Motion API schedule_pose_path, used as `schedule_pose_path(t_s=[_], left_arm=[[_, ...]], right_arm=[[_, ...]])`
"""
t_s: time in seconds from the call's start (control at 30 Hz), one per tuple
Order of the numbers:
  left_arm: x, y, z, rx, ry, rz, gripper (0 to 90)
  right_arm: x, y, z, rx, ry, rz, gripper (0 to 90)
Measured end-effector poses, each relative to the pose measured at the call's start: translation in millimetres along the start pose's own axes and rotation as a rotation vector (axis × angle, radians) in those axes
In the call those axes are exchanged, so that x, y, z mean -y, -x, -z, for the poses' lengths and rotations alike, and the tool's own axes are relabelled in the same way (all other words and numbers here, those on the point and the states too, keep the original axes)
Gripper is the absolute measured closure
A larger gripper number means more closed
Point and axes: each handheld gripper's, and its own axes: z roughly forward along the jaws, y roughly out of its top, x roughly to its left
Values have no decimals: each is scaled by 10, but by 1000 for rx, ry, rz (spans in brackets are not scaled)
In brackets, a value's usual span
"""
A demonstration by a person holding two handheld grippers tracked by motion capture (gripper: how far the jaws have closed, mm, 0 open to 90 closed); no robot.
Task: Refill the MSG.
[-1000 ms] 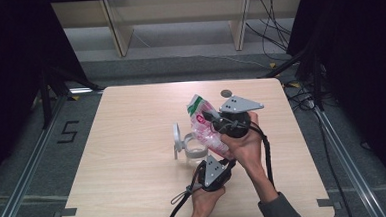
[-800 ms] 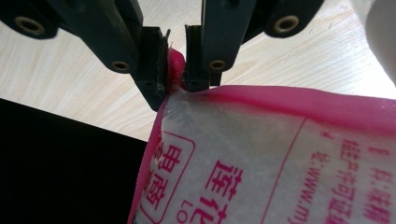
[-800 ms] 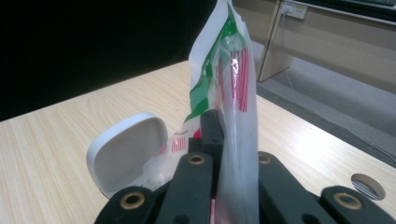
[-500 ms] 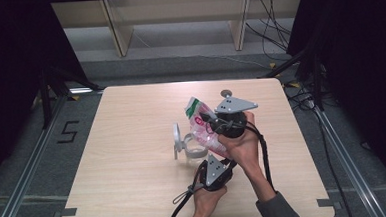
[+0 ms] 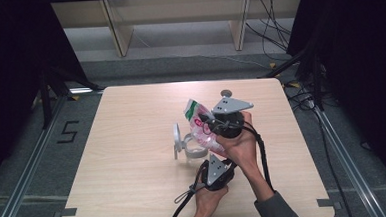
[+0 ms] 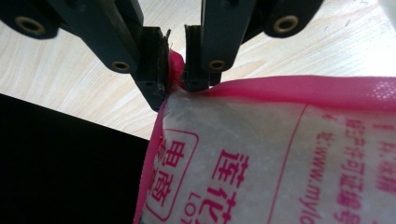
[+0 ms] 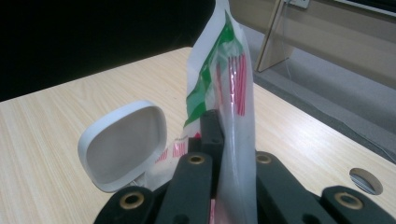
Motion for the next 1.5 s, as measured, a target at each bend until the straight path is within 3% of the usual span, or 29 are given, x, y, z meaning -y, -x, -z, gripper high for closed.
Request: schedule_pose_path(t_s=[0.87, 1.07, 1.23, 1.5], left_arm=[[-3, 33, -52, 0, 10, 5, 807], [-7, 42, -61, 7, 15, 12, 807], [-8, 43, -62, 7, 18, 12, 807], [-16, 46, -62, 10, 14, 14, 808]], right_arm=[[-7, -26, -49, 8, -29, 45, 900], [-7, -59, -59, 12, -26, 23, 900], [-12, -55, -74, 8, -26, 55, 900], [-15, -66, -90, 3, -45, 39, 900]])
